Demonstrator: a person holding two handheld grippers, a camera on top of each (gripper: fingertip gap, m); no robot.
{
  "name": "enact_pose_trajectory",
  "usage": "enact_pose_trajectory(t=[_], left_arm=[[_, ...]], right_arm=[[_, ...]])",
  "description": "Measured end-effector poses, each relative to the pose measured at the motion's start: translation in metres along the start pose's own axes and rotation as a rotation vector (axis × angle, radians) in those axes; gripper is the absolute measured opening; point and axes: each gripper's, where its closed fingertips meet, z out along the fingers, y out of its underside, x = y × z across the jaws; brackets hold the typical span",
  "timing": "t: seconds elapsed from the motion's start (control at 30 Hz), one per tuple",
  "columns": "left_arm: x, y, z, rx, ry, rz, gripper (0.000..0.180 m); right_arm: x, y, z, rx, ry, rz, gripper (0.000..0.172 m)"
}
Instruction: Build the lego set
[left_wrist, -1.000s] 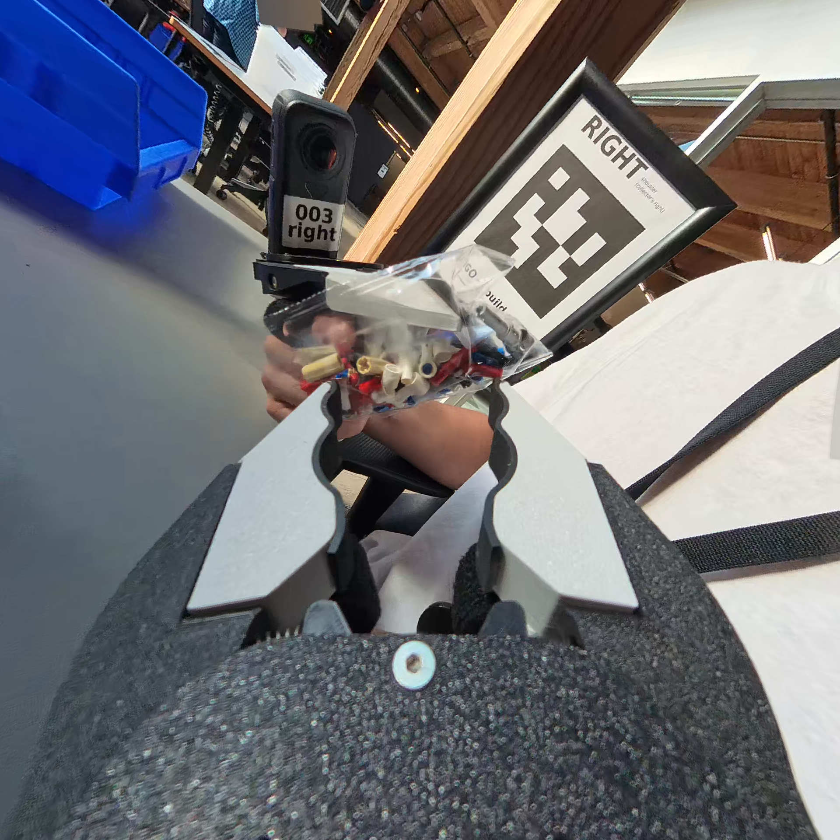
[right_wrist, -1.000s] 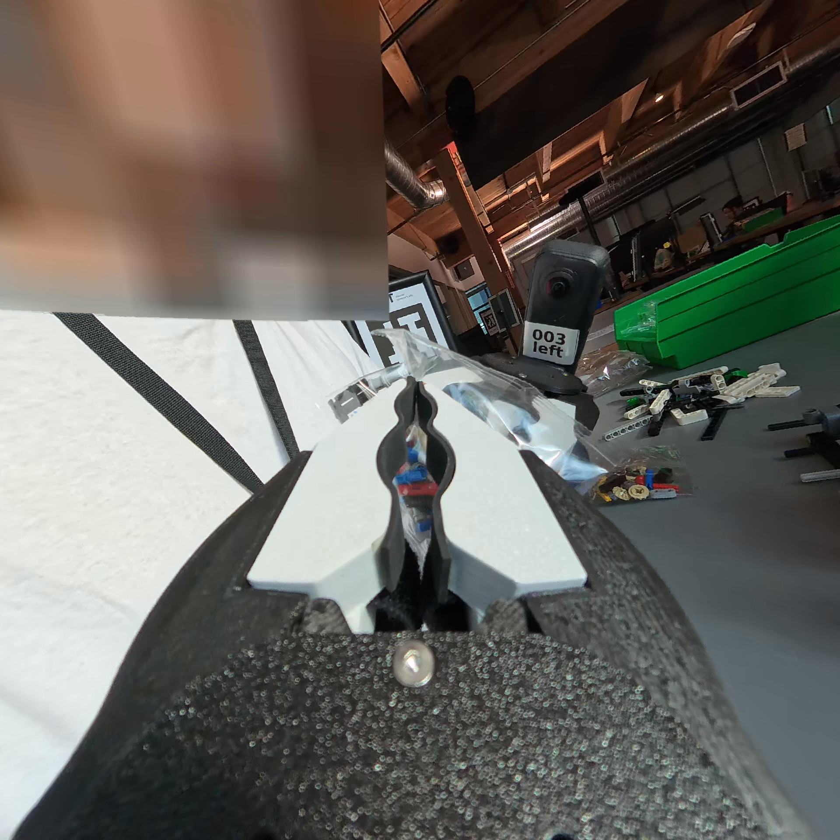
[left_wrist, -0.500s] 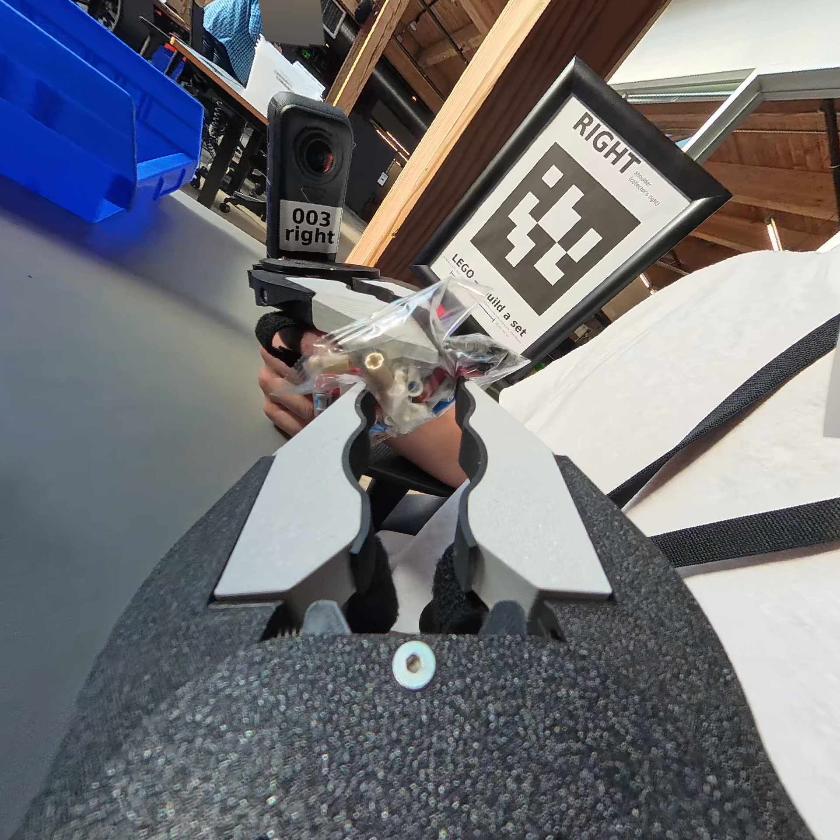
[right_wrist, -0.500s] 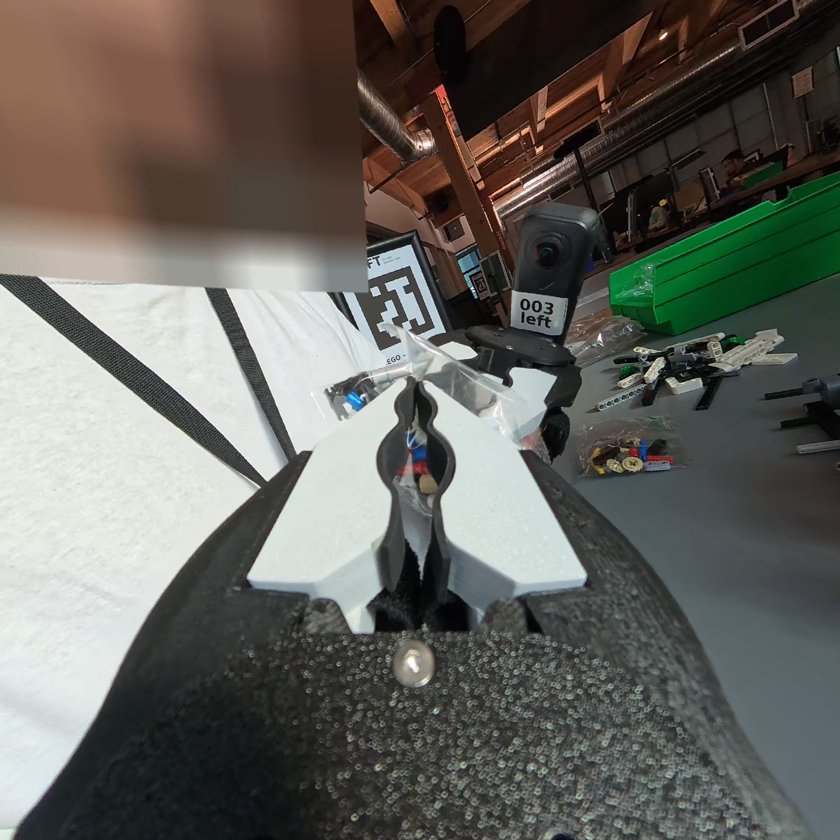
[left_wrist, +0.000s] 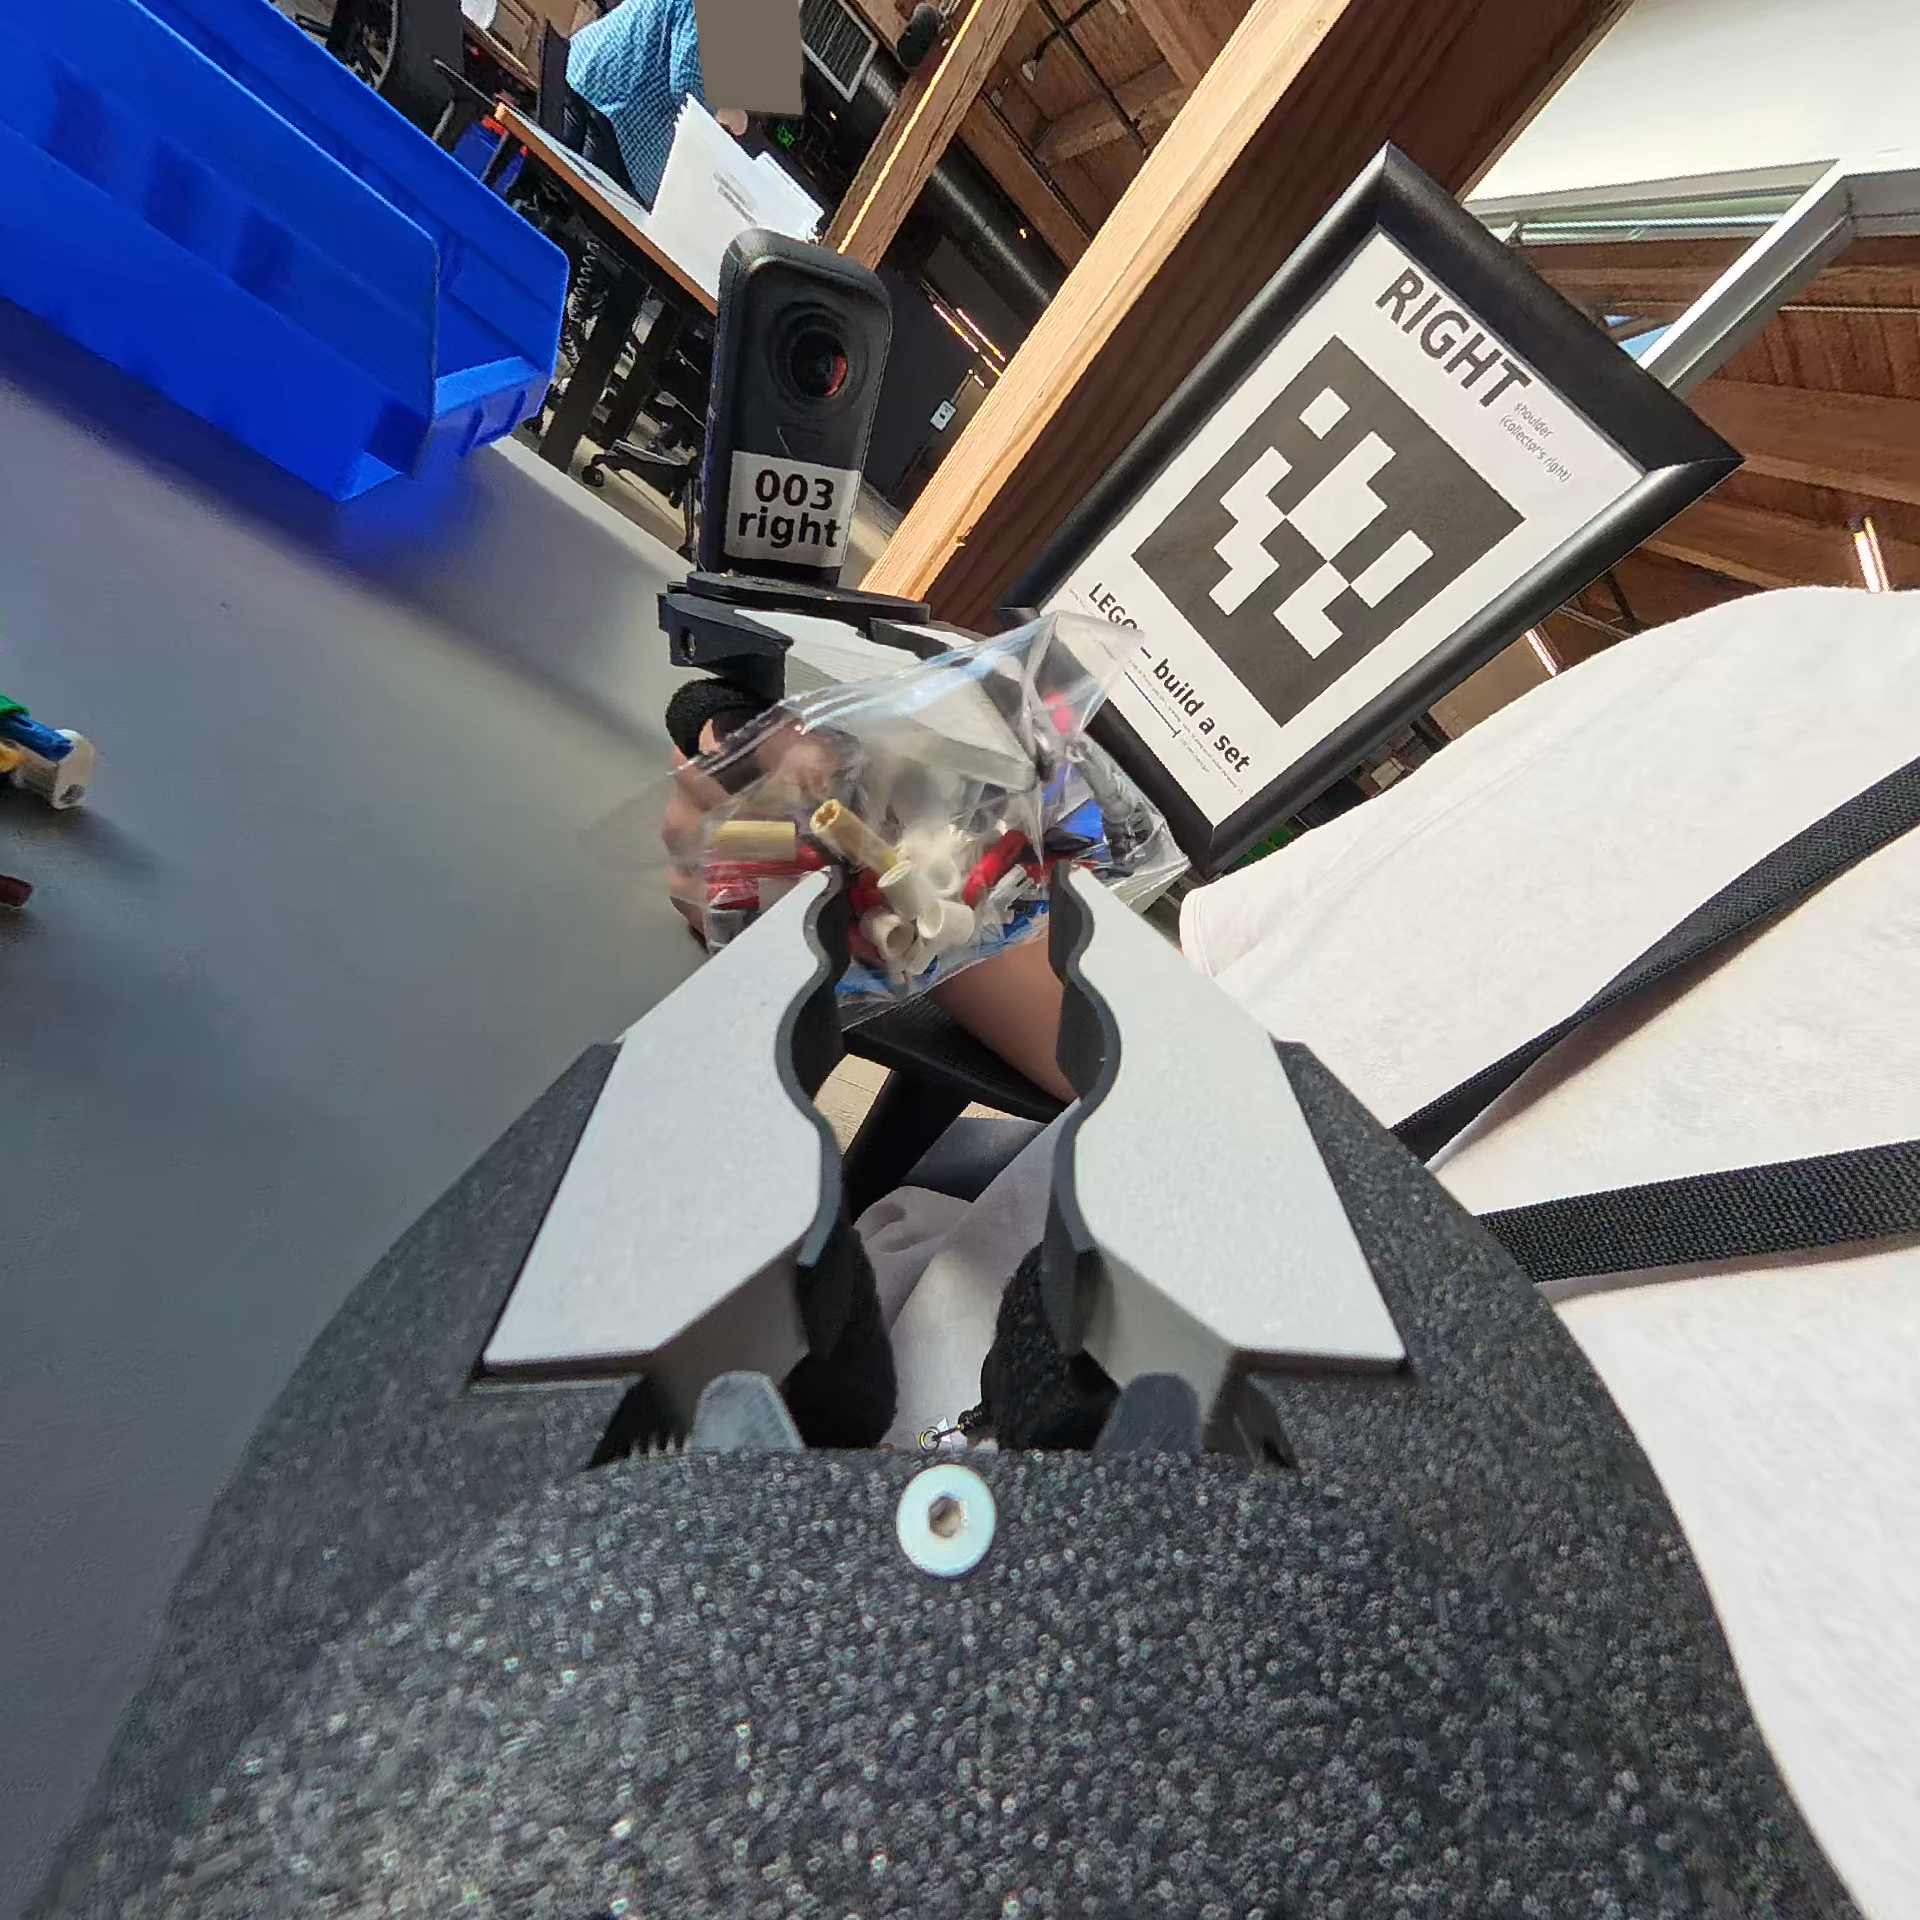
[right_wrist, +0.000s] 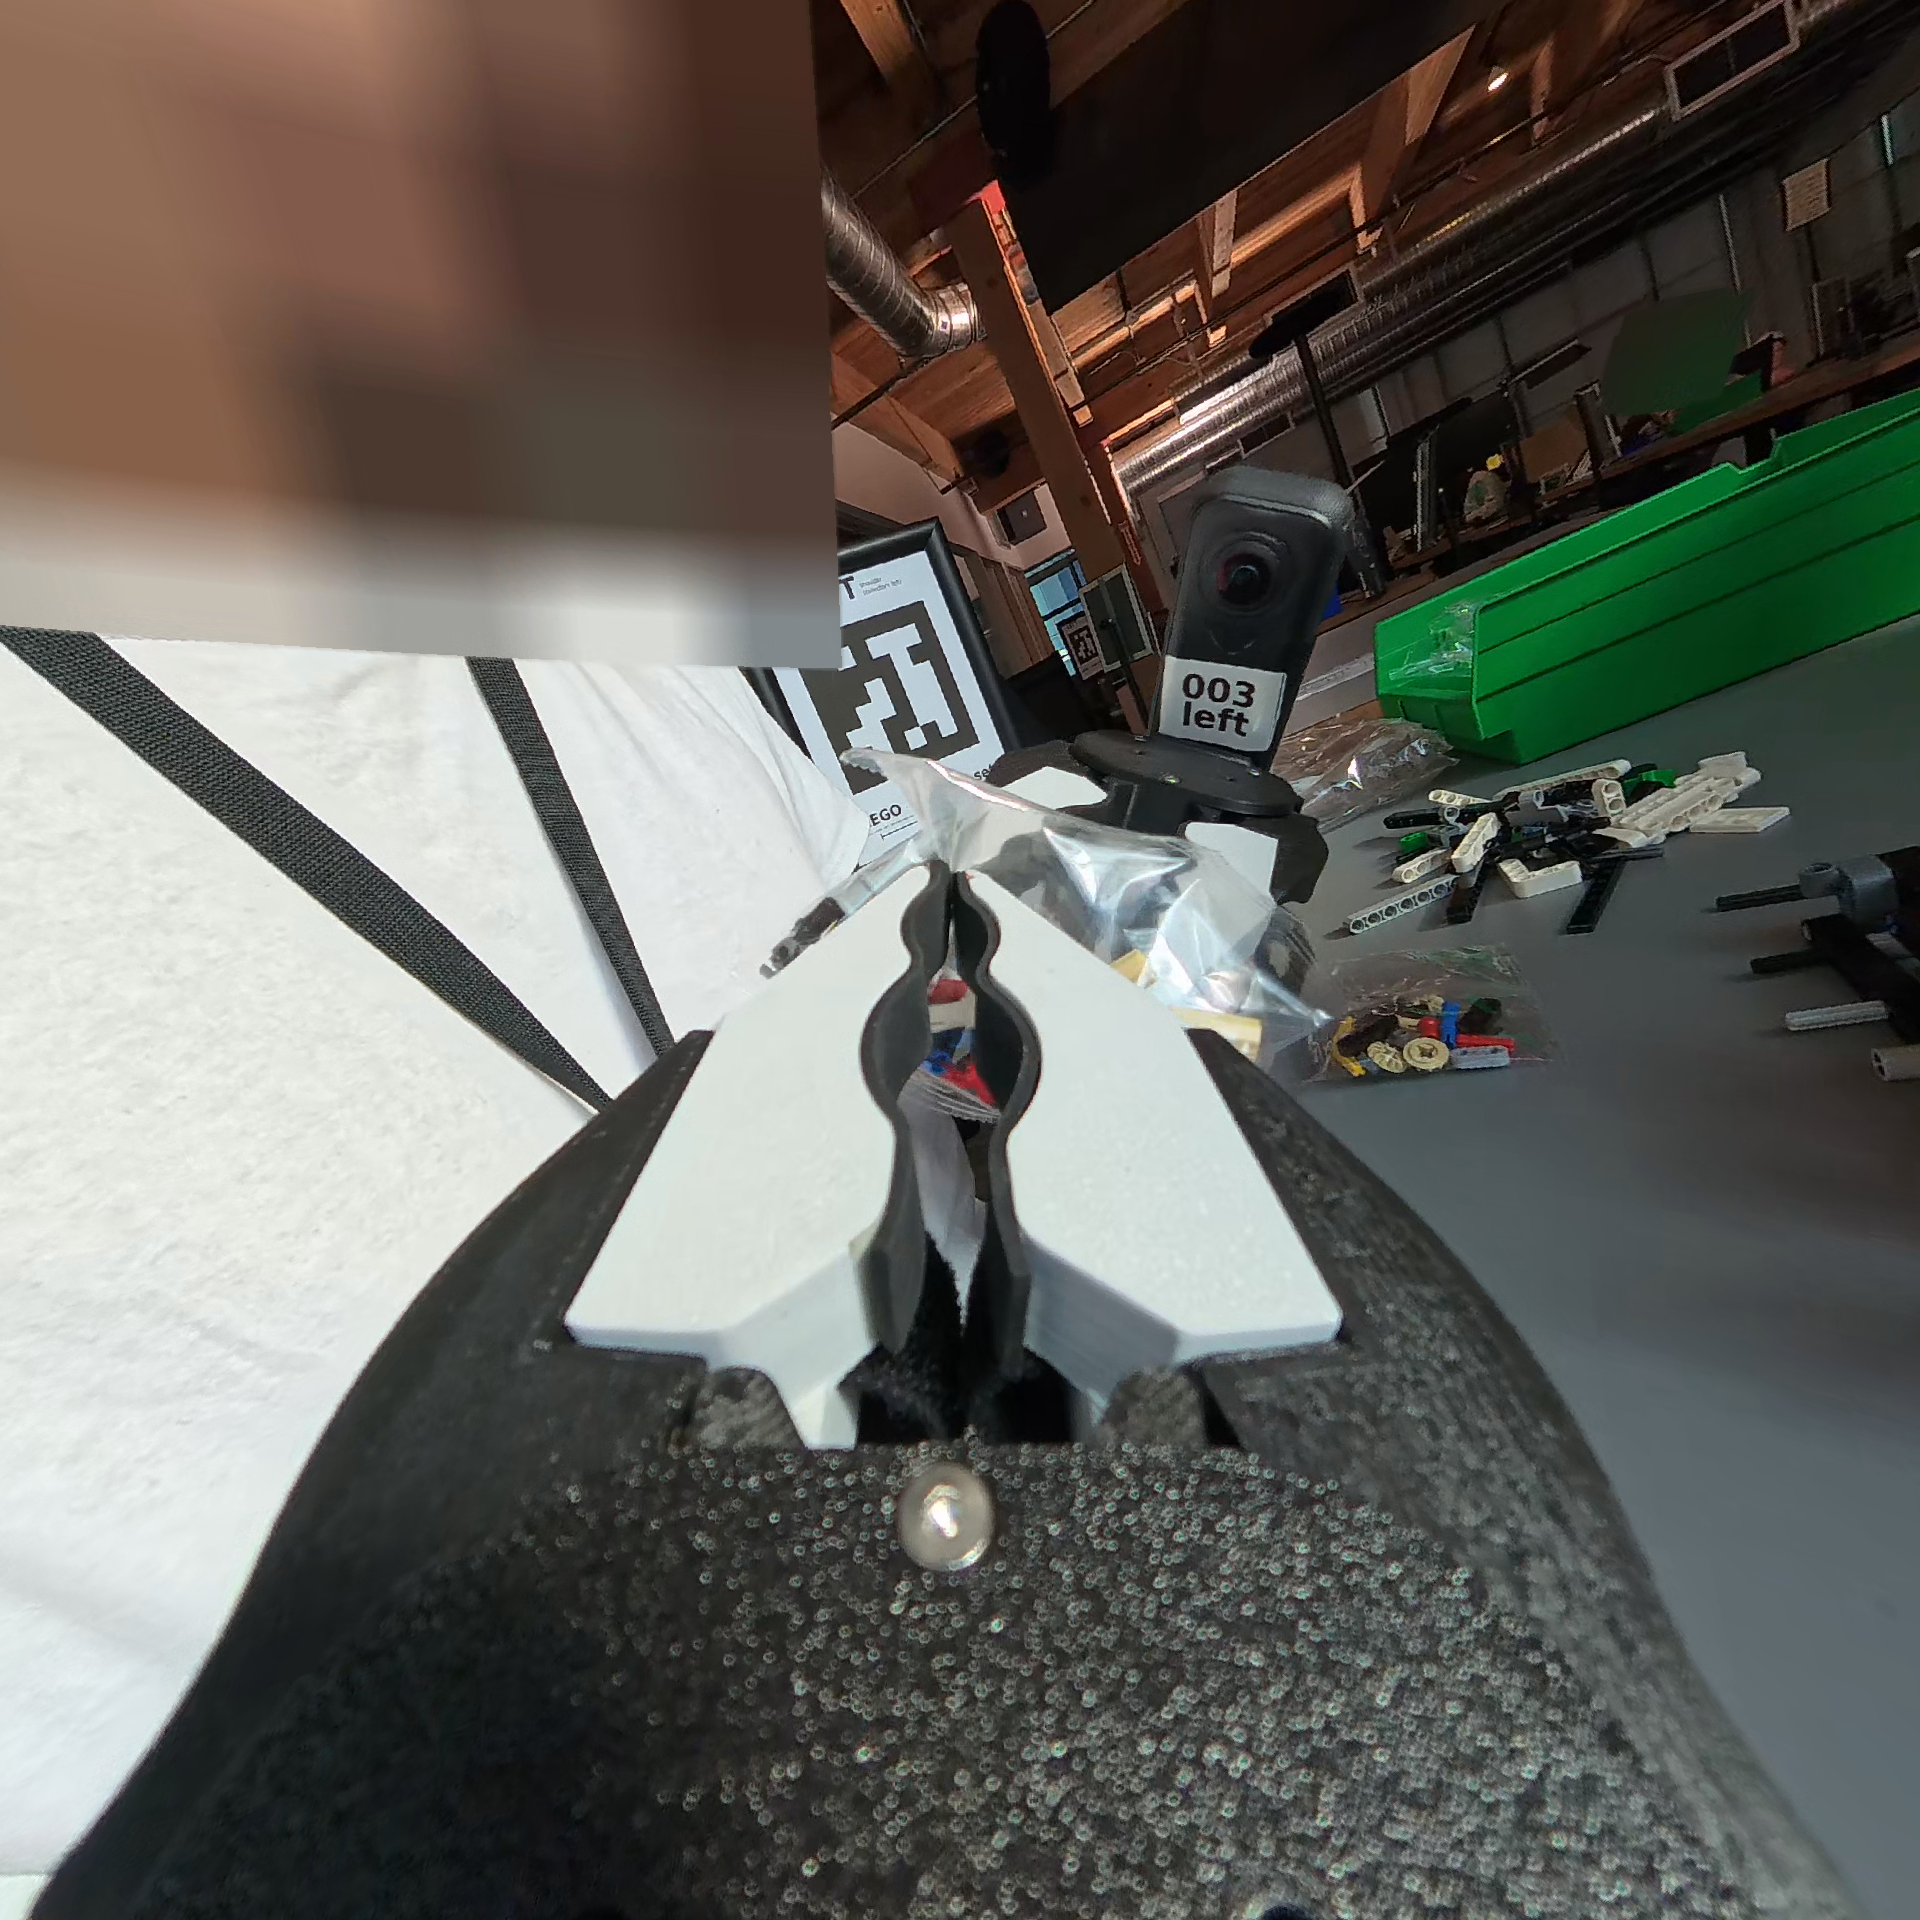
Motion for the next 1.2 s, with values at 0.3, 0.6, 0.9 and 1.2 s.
enact_pose_trajectory(t=[0.3, 0.6, 0.9, 1.2], left_arm=[[-0.001, -0.001, -0.003, 0.010, -0.008, 0.007, 0.021], [-0.005, 0.000, -0.008, -0.028, -0.064, 0.095, 0.000], [-0.002, 0.009, -0.019, -0.226, -0.092, 0.330, 0.000], [0.000, 0.010, -0.015, -0.348, -0.047, 0.504, 0.000]], right_arm=[[0.001, 0.003, 0.001, -0.020, 0.010, 0.001, 0.000], [0.001, 0.010, -0.004, -0.096, 0.050, 0.001, 0.000], [0.010, -0.008, -0.034, -0.162, 0.124, 0.018, 0.021], [0.018, 0.016, 0.004, -0.305, 0.118, -0.127, 0.019]])
